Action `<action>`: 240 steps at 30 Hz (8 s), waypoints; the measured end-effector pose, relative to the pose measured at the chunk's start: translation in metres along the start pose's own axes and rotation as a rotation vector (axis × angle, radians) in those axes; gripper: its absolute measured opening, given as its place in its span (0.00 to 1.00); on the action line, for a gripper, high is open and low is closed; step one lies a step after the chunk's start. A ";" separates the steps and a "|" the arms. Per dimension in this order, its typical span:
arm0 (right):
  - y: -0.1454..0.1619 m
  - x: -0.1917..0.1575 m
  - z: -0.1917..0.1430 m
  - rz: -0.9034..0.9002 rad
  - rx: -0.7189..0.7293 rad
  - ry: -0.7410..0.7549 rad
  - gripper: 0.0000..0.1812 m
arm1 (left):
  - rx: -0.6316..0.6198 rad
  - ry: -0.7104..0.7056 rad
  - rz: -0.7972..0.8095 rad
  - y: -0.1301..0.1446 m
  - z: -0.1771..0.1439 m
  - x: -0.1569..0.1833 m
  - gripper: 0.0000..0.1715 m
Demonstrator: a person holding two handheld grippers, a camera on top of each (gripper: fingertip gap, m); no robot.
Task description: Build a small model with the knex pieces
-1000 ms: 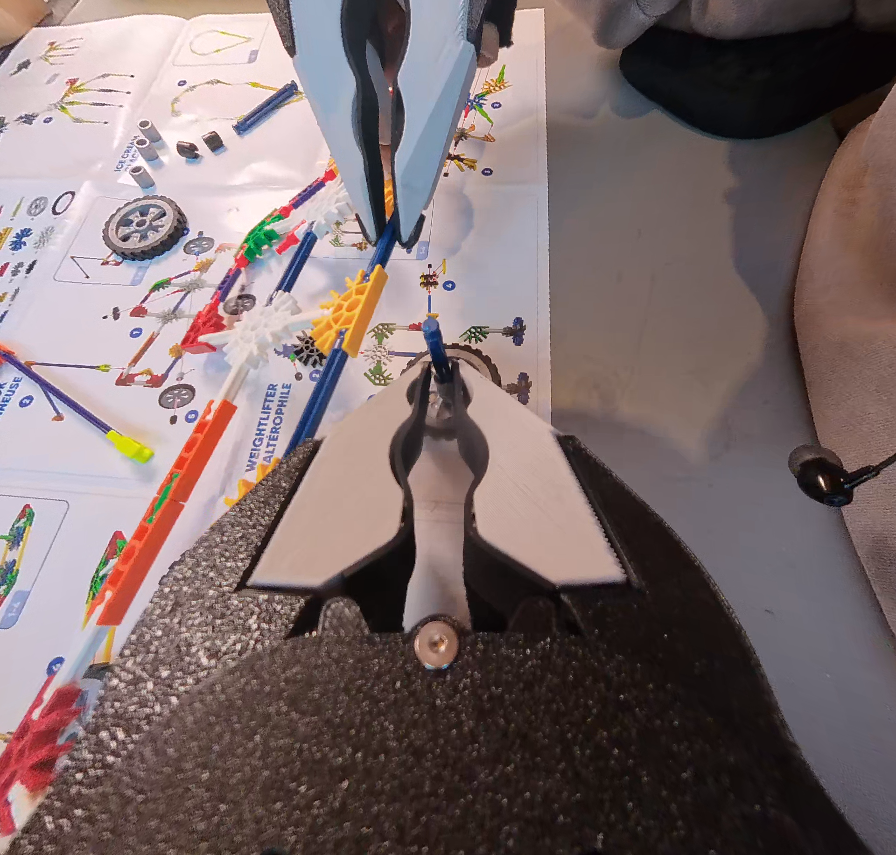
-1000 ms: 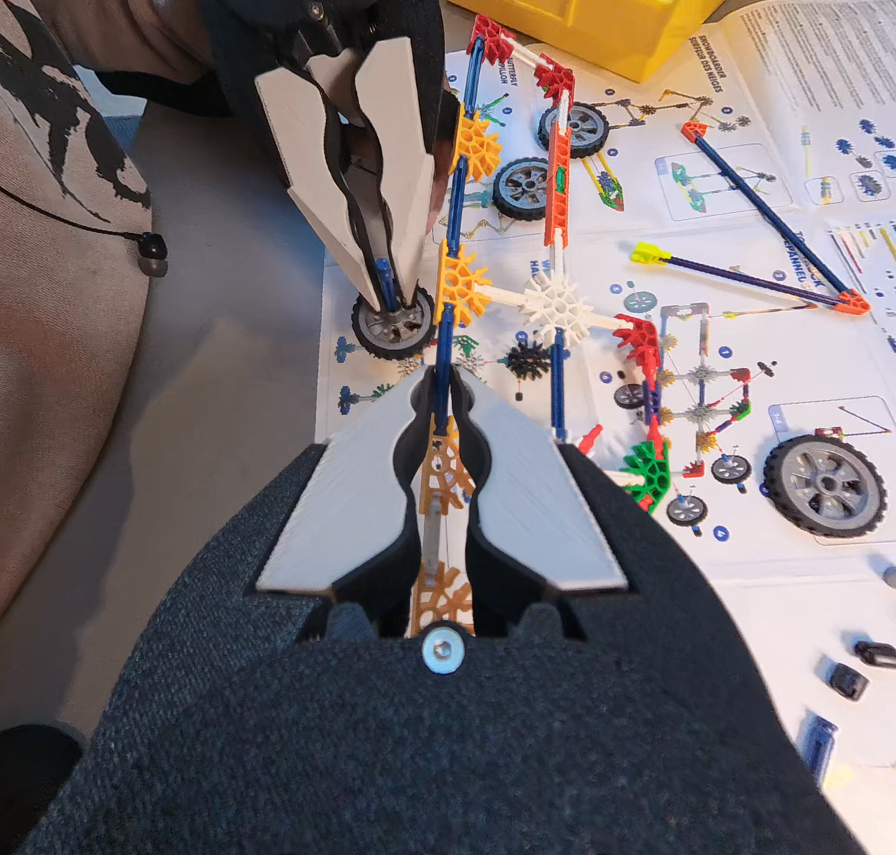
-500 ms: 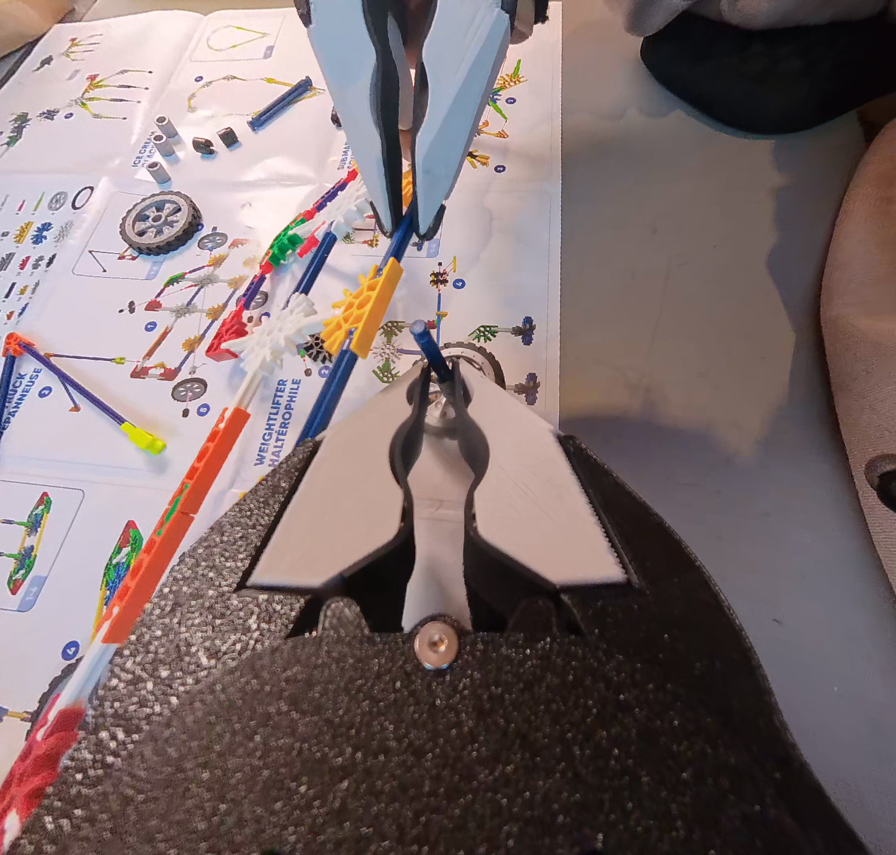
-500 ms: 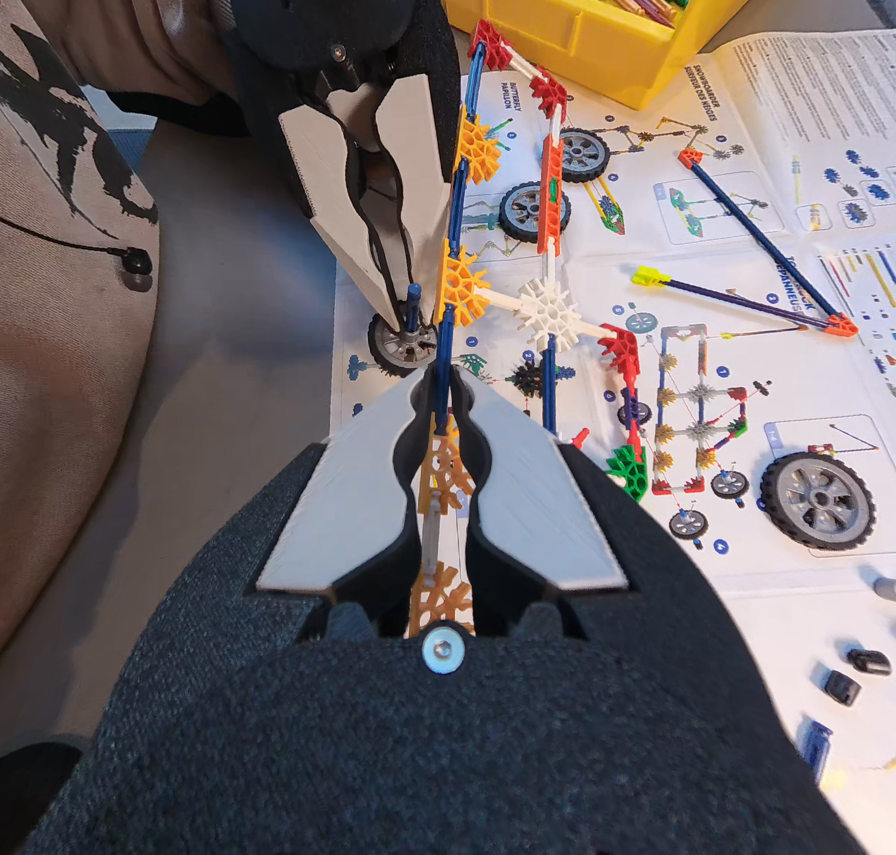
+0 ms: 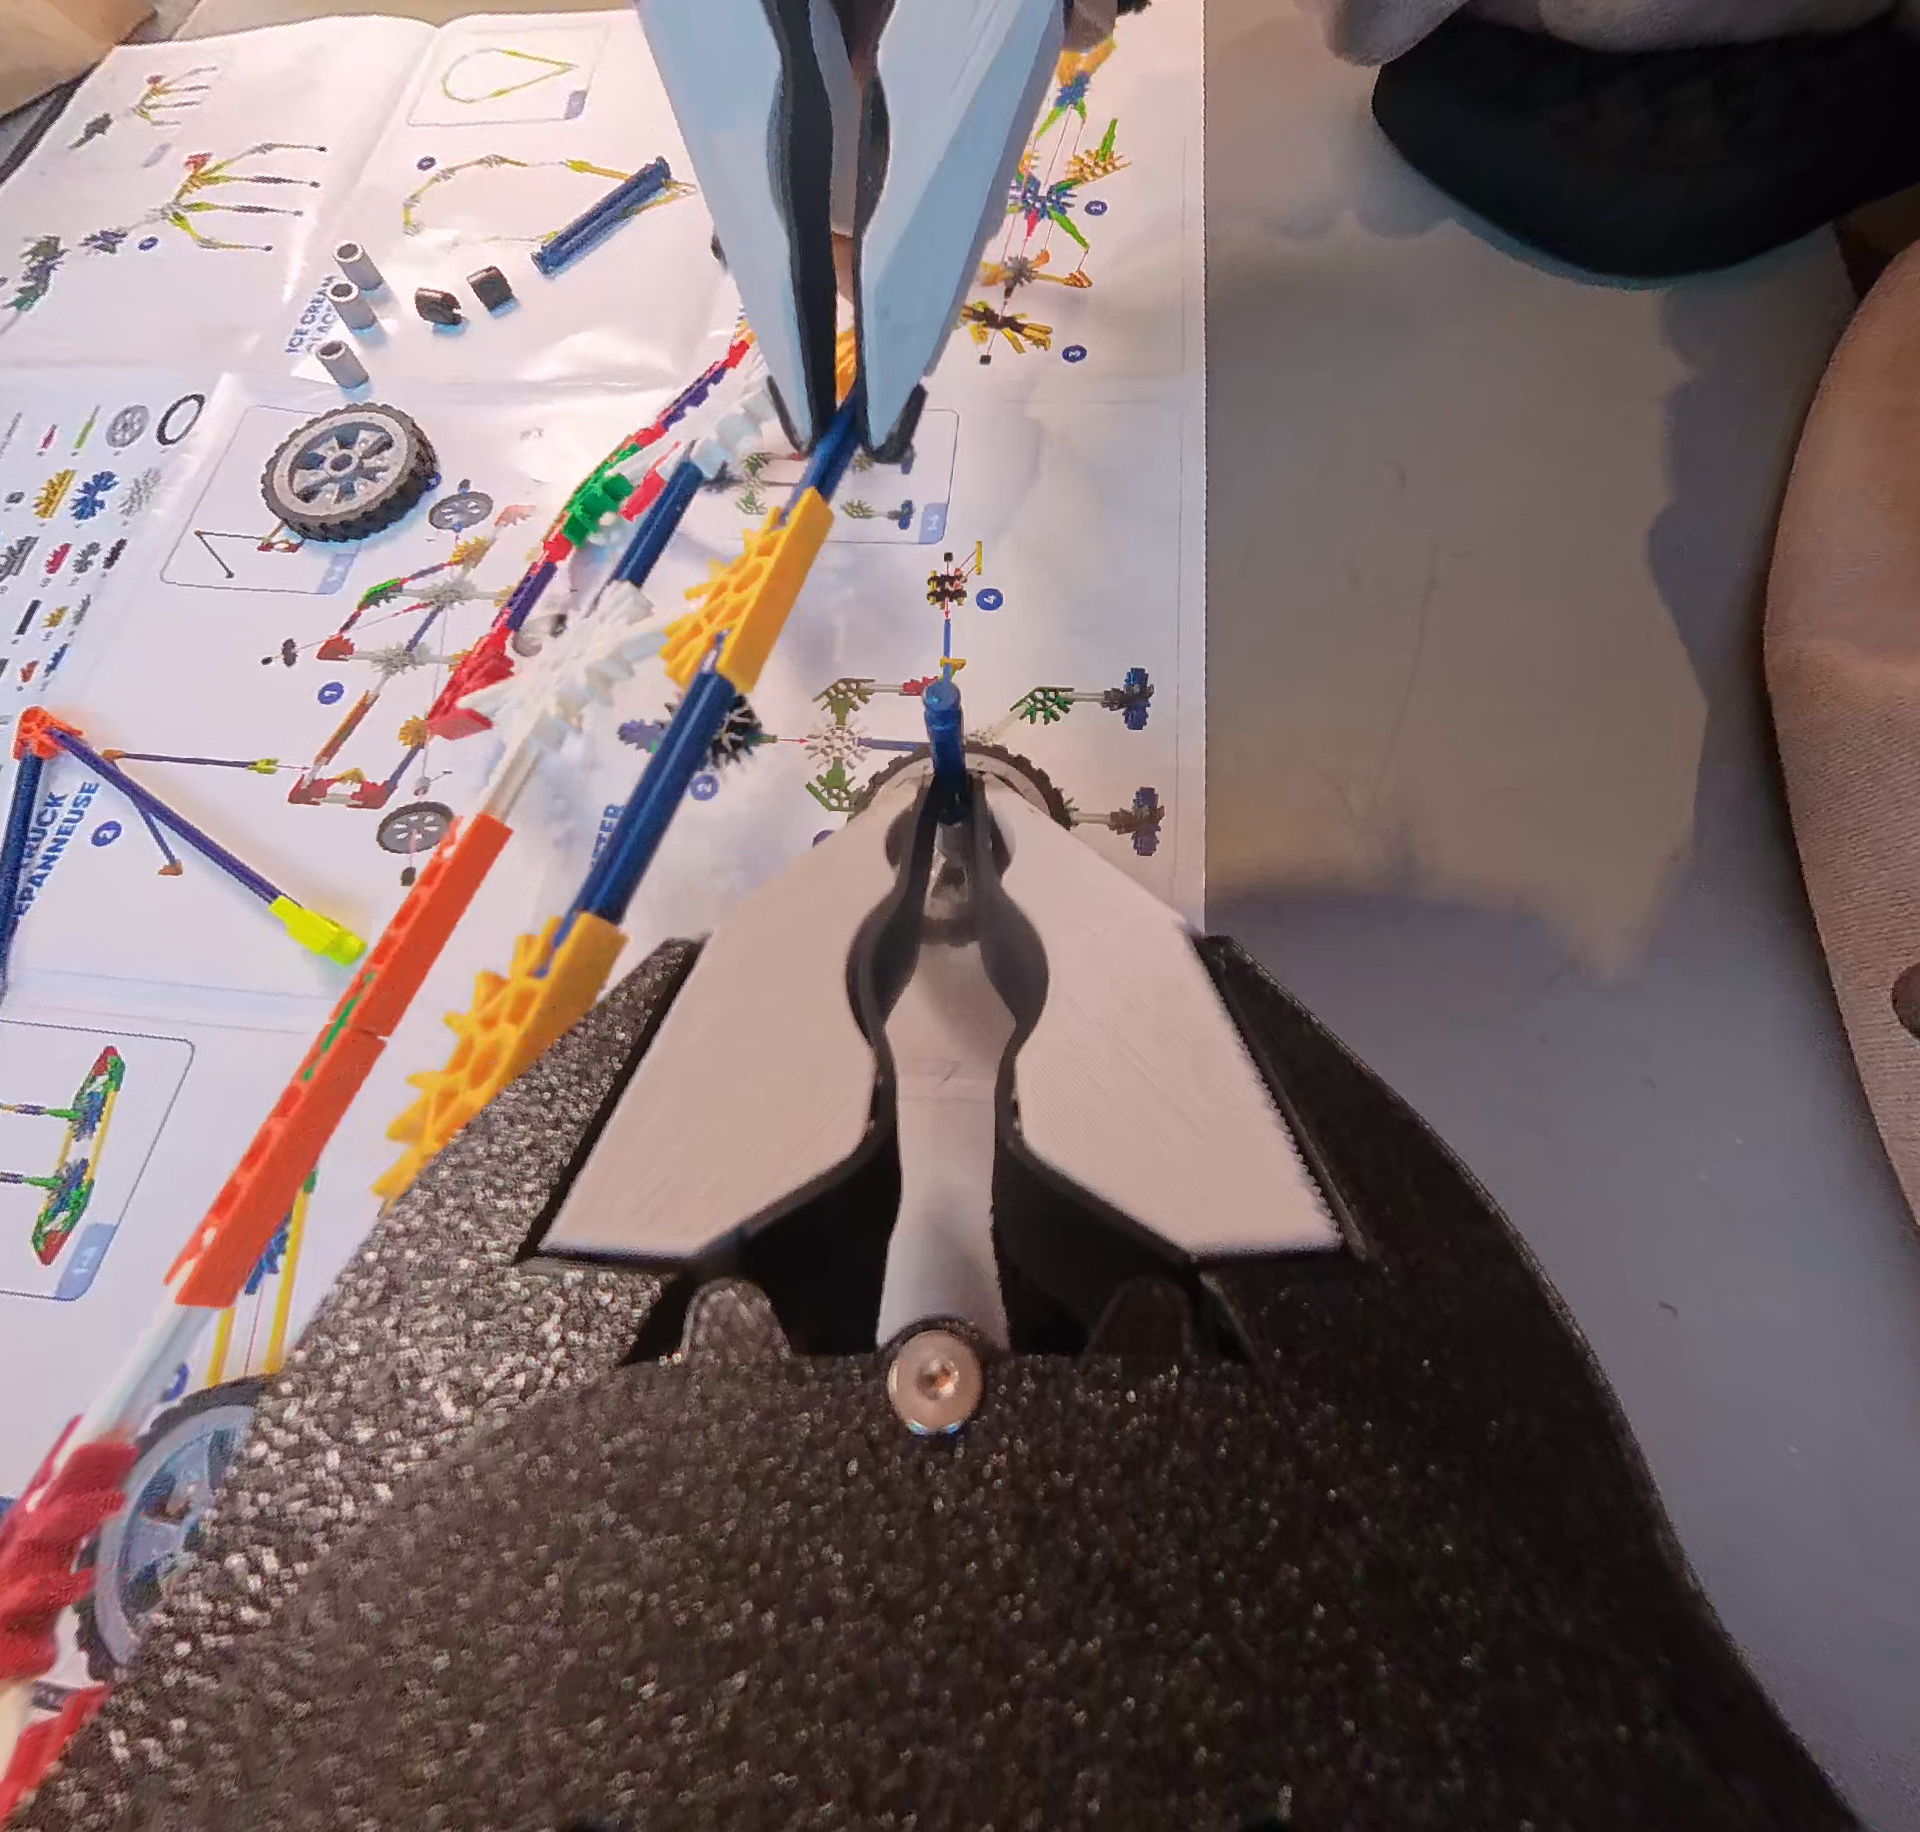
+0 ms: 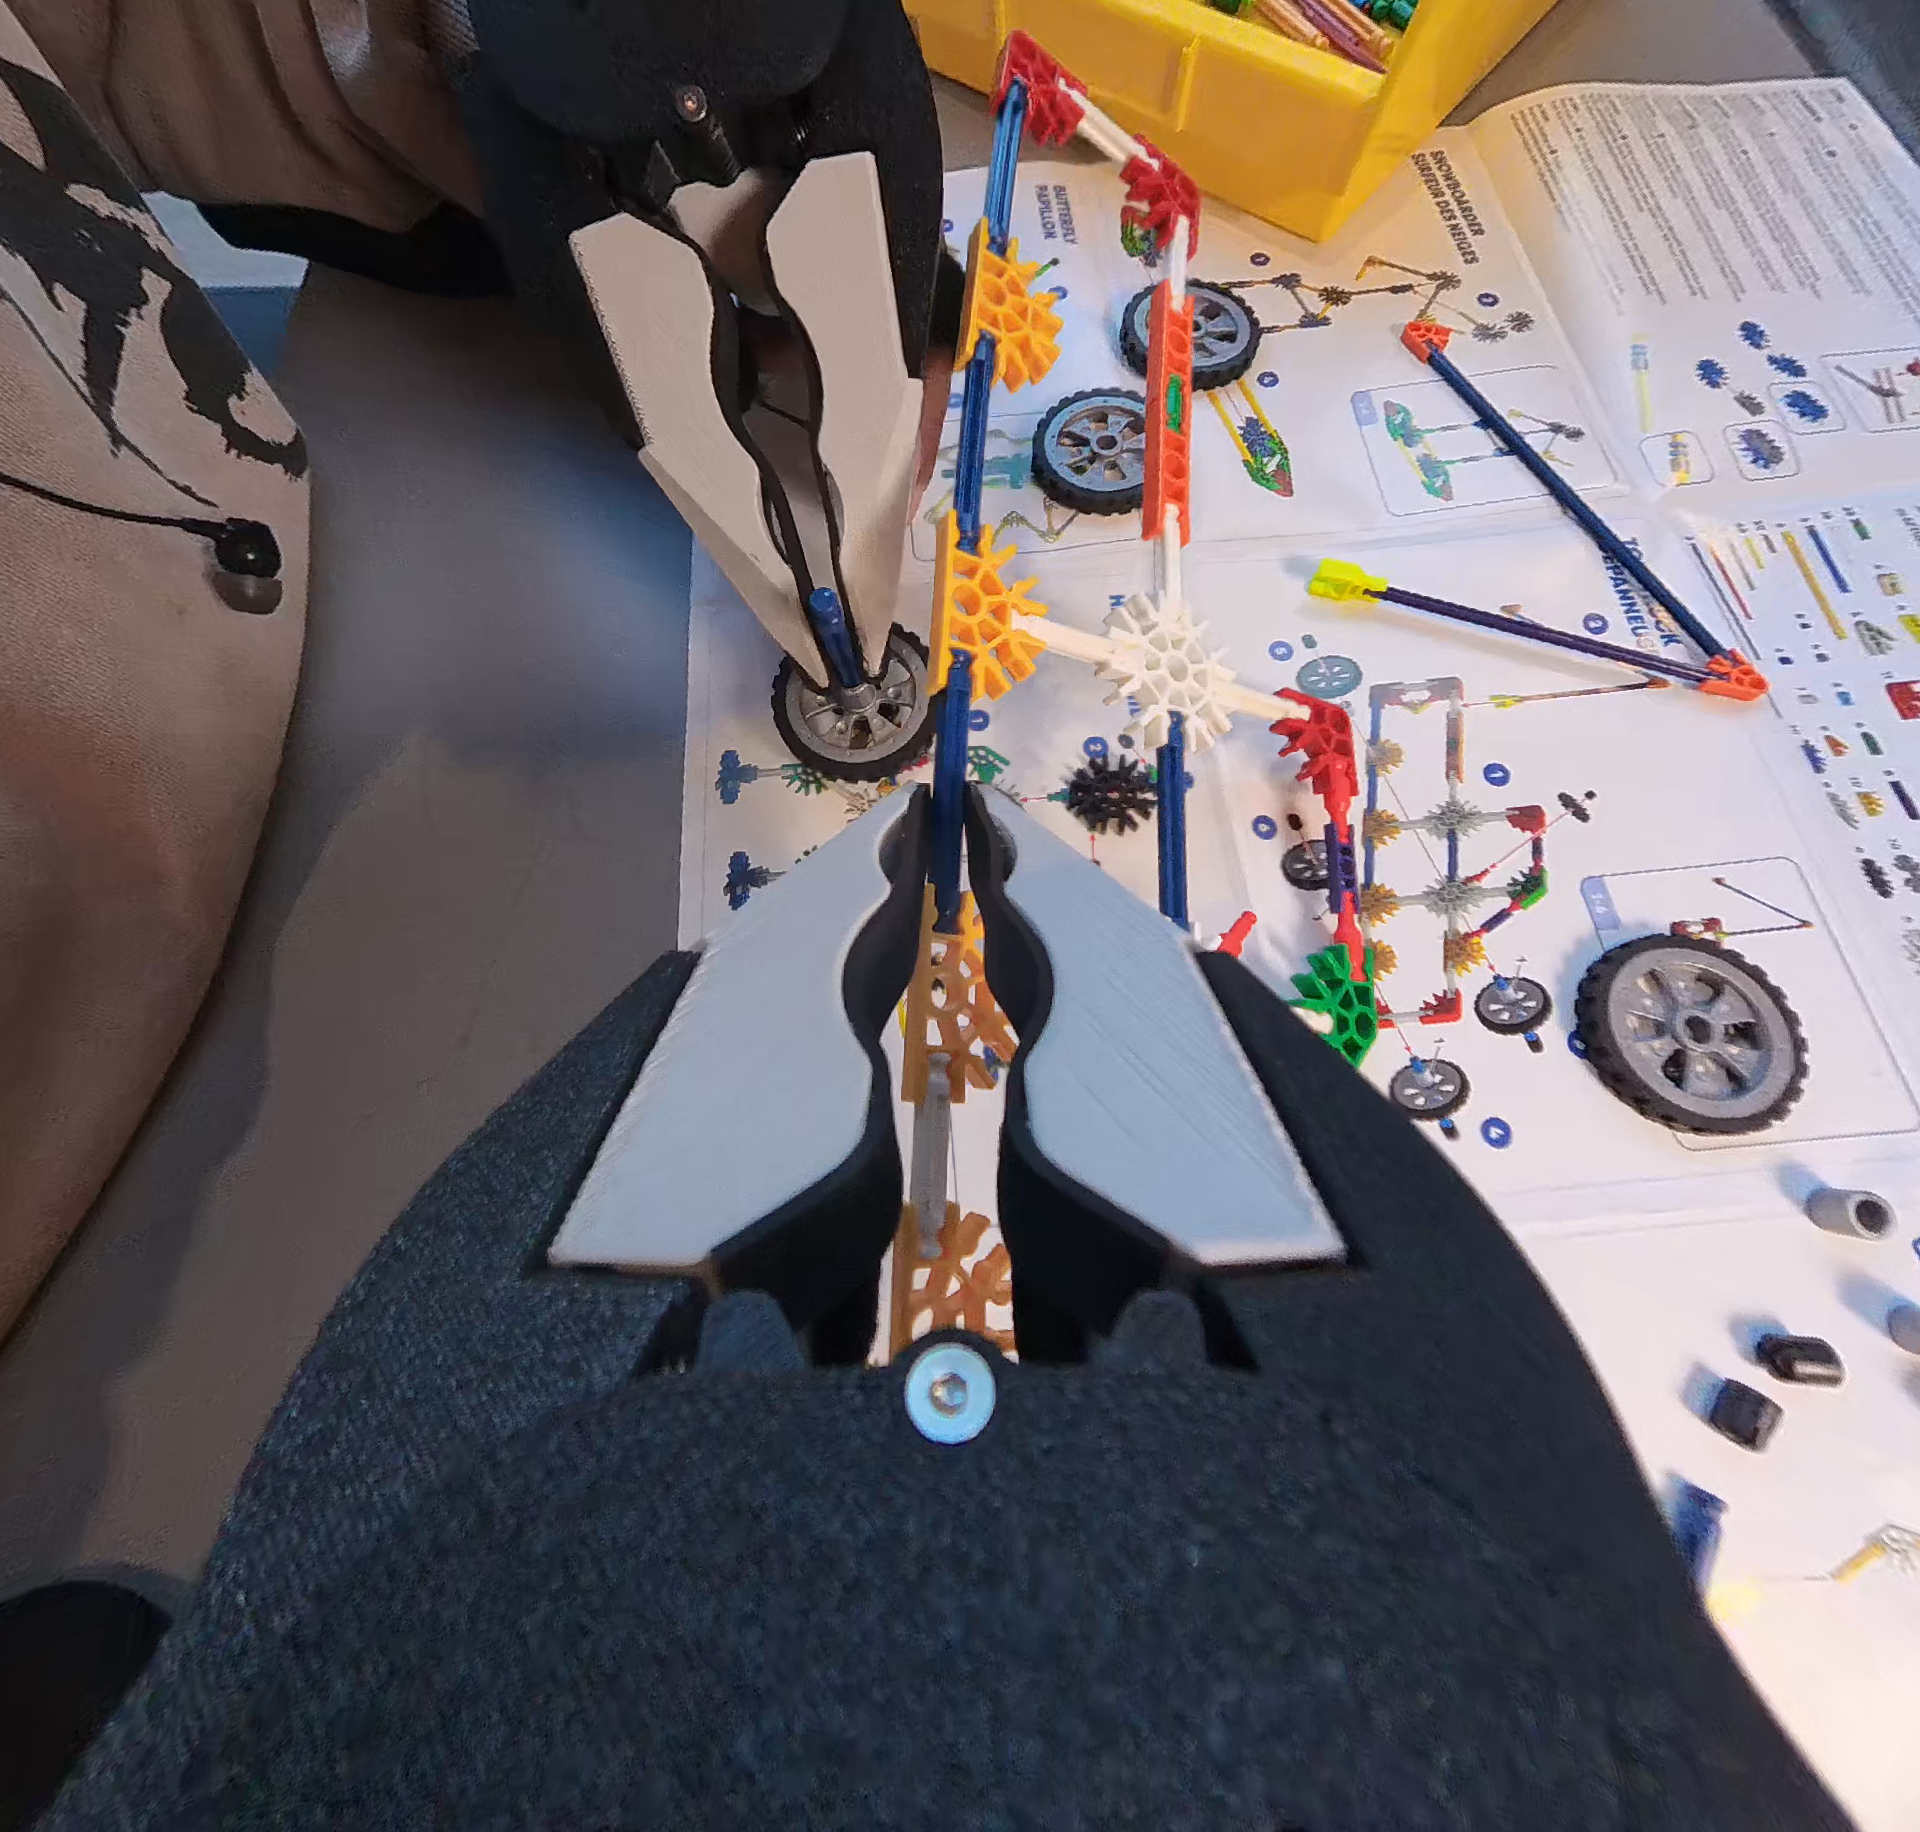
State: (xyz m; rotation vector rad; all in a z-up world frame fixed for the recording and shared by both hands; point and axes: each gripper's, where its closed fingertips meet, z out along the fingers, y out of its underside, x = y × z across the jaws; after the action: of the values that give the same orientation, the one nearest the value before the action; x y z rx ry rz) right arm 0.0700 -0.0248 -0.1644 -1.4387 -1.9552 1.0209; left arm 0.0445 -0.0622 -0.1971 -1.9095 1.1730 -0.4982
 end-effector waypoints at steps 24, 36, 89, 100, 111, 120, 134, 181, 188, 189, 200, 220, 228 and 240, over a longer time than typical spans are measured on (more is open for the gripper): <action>0.009 0.007 -0.038 -0.042 0.048 0.014 0.02 | 0.022 -0.096 -0.184 0.014 -0.018 -0.047 0.02; 0.024 0.010 -0.030 -0.074 -0.032 0.041 0.02 | 0.015 -0.069 -0.201 0.017 -0.017 -0.045 0.02; -0.020 0.017 0.033 -0.085 -0.061 0.138 0.01 | 0.011 -0.053 -0.197 0.016 -0.015 -0.040 0.02; -0.016 0.021 0.039 -0.059 -0.095 0.207 0.02 | -0.005 -0.091 -0.224 0.018 -0.015 -0.043 0.06; -0.015 0.019 0.040 -0.076 -0.113 0.240 0.01 | -0.074 -0.248 -0.197 0.026 -0.031 -0.049 0.09; -0.020 0.017 0.042 -0.105 -0.122 0.272 0.01 | -0.093 -0.297 -0.173 0.026 -0.030 -0.040 0.07; -0.022 0.012 0.040 -0.127 -0.121 0.286 0.01 | -0.056 -0.370 -0.318 0.024 -0.041 -0.036 0.04; -0.001 0.023 0.054 -0.263 -0.233 0.377 0.02 | -0.036 -0.423 -0.429 0.017 -0.019 -0.042 0.06; 0.008 0.014 0.062 -0.307 -0.268 0.323 0.02 | -0.032 -0.432 -0.401 0.017 -0.060 -0.038 0.06; 0.008 0.014 0.062 -0.317 -0.274 0.322 0.02 | -0.014 -0.424 -0.383 0.014 -0.063 -0.040 0.05; 0.015 0.006 0.067 -0.400 -0.298 0.321 0.04 | -0.151 -0.250 -0.112 0.011 -0.023 -0.035 0.11; 0.040 -0.015 -0.006 -0.107 -0.327 0.037 0.17 | 0.012 -0.193 0.076 0.006 -0.023 -0.026 0.03; 0.059 -0.022 -0.001 -0.098 -0.400 -0.014 0.03 | 0.036 -0.172 0.081 0.006 -0.026 -0.022 0.03; 0.063 -0.033 -0.001 -0.075 -0.394 -0.082 0.07 | 0.053 -0.151 0.089 0.004 -0.029 -0.015 0.02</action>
State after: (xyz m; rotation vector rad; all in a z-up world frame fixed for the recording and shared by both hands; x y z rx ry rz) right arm 0.1169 -0.0455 -0.2130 -1.5275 -2.3478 0.6949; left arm 0.0151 -0.0629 -0.1817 -1.8079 1.1289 -0.3281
